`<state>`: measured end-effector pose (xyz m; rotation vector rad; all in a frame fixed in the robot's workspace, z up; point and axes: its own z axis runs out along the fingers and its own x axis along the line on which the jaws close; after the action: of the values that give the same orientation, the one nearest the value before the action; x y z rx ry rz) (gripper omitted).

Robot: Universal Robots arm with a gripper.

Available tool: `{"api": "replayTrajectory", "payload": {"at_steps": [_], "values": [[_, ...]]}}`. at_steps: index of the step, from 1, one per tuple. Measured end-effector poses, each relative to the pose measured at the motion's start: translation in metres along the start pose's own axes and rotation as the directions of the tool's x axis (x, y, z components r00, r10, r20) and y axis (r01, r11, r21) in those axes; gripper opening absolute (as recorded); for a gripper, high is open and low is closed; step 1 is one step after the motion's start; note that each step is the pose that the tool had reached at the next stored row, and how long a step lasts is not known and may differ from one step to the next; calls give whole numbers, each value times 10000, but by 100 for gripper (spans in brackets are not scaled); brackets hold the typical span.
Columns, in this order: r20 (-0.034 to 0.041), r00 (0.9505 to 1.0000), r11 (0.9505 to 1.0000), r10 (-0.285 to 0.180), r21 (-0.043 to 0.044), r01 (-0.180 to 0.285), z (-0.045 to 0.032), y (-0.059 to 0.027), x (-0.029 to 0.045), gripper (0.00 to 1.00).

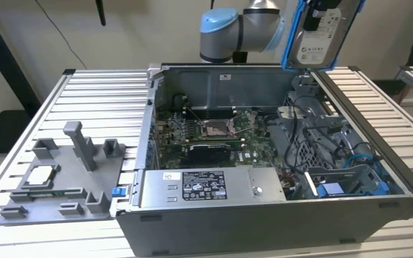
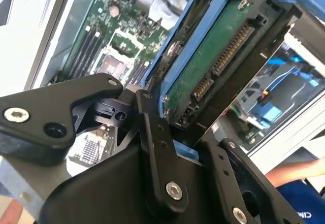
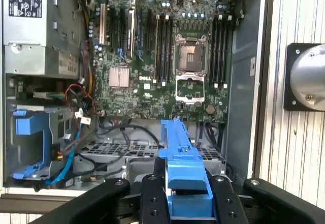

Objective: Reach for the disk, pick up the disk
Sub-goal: 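Pick up the disk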

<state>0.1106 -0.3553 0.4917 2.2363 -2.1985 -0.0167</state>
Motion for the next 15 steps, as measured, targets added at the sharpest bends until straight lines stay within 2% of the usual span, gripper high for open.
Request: {"api": "replayTrajectory", "payload": {"at_steps": [4, 15], "values": [[1, 10000, 10000, -2, -5, 2, -2, -171, 3, 0], [0, 10000, 10000, -1, -4, 1, -2, -186, 3, 0]]}}
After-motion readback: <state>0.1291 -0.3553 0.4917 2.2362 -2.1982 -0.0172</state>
